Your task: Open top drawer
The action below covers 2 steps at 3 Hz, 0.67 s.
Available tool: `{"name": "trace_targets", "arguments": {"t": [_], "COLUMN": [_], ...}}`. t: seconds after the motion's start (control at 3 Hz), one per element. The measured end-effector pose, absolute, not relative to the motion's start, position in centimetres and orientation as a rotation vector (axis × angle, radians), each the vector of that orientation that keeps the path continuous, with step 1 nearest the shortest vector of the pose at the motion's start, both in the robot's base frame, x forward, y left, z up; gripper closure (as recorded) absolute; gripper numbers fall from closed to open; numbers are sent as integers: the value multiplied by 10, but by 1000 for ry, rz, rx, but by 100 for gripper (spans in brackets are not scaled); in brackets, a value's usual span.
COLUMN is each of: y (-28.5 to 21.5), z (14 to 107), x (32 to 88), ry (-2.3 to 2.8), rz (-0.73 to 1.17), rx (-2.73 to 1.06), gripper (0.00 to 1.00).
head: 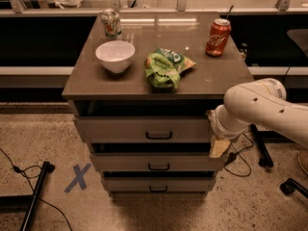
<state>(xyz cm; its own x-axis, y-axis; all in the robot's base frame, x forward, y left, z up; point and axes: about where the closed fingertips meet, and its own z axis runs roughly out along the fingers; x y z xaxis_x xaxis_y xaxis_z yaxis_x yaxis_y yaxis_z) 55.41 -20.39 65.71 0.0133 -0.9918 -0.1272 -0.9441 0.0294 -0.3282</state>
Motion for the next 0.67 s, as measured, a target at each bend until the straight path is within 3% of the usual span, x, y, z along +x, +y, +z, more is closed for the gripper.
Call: {"name": "trace_targets", "arguments": {"t": [0.67], "y": [-205], "z": [671], "x": [498], "ry": [2067], "rz": [132], "rx": [-1980], "gripper": [28]}}
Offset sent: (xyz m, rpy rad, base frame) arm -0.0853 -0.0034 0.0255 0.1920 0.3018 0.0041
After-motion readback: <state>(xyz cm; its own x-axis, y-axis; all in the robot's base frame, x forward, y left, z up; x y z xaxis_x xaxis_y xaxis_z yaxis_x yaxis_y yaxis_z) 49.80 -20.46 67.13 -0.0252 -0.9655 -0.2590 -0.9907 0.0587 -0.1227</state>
